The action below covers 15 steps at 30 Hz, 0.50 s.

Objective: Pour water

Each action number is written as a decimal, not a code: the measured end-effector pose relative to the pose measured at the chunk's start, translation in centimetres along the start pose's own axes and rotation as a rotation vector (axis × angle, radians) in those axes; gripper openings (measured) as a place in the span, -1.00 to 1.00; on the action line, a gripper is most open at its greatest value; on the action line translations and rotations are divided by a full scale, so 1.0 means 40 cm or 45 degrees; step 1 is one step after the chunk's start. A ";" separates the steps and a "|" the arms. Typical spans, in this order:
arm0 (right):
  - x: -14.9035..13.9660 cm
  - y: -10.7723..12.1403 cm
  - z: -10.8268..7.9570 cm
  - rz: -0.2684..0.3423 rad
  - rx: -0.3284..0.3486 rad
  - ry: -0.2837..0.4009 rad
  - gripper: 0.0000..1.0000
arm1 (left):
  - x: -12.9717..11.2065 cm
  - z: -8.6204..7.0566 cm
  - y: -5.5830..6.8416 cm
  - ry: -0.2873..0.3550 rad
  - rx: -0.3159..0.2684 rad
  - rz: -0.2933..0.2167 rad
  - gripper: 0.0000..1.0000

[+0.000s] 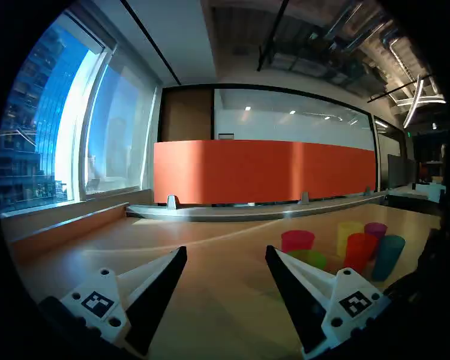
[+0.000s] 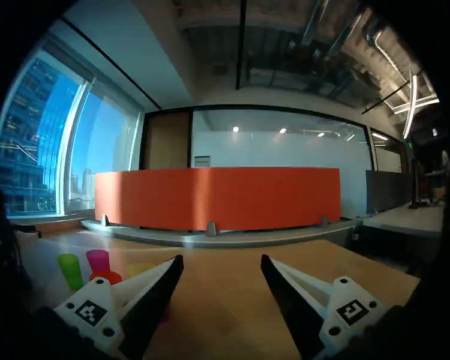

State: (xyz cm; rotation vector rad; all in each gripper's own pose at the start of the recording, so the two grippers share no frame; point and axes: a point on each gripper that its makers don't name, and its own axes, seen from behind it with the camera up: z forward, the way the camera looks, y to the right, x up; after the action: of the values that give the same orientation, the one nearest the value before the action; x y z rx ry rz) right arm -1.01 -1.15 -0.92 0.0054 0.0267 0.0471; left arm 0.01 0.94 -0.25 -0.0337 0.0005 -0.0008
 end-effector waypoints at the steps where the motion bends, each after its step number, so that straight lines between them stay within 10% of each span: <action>1: -0.002 0.000 0.001 0.003 0.003 0.001 1.00 | 0.000 0.000 0.000 0.000 0.000 0.000 0.95; 15: -0.087 0.018 0.003 0.043 -0.025 -0.067 1.00 | 0.001 0.000 0.000 0.000 0.000 0.001 0.95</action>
State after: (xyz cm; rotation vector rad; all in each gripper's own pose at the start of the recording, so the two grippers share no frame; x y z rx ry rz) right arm -4.53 -0.57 -0.71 -0.0124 -0.0268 0.0807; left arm 0.03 0.95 -0.24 -0.0336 0.0005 -0.0003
